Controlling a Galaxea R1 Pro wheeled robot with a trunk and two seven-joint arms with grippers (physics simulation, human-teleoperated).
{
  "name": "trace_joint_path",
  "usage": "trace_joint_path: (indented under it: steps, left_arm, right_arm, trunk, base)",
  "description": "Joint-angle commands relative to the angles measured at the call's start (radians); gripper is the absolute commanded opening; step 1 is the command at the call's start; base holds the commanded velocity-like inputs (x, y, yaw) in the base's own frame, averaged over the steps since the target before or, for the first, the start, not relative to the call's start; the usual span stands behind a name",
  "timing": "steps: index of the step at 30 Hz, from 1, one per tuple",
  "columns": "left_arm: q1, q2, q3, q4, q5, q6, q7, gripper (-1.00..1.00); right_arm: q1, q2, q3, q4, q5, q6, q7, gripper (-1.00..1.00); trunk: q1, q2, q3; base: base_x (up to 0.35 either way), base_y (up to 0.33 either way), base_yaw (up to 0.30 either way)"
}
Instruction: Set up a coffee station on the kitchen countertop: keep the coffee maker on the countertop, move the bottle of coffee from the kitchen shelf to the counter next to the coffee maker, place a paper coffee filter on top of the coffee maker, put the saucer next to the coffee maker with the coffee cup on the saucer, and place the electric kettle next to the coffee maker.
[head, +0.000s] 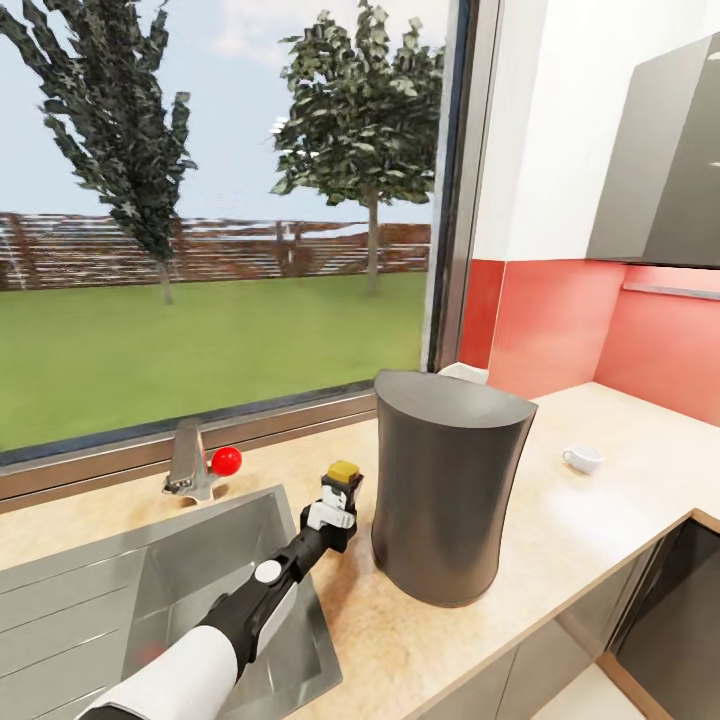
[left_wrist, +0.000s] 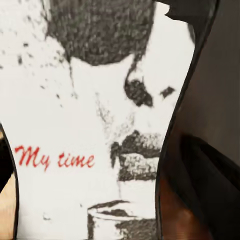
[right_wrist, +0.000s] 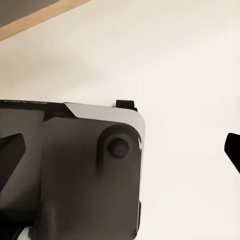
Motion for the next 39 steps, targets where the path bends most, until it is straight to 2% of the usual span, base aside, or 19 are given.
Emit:
trace_joint_path:
  steps: [1, 8, 39]
  left_arm:
    - [-0.001, 0.000, -0.002, 0.000, 0.003, -0.004, -0.001, 1.00]
    - [0.002, 0.000, 0.000, 0.002, 0.007, -0.082, -0.001, 1.00]
    - [0.019, 0.006, 0.000, 0.001, 0.004, -0.097, 0.001, 1.00]
  right_arm:
    - [-0.001, 0.000, 0.009, 0.001, -0.010, -0.003, 0.000, 1.00]
    - [-0.001, 0.000, 0.009, 0.003, -0.009, -0.003, 0.000, 1.00]
    - [-0.001, 0.000, 0.010, 0.001, -0.009, -0.002, 0.000, 1.00]
  trunk:
    - [0.000, -0.002, -0.002]
    - [0.000, -0.002, -0.002]
    - [0.000, -0.002, -0.002]
  base:
    - [0.000, 0.000, 0.000]
    - [0.000, 0.000, 0.000]
    - [-0.034, 0.000, 0.000]
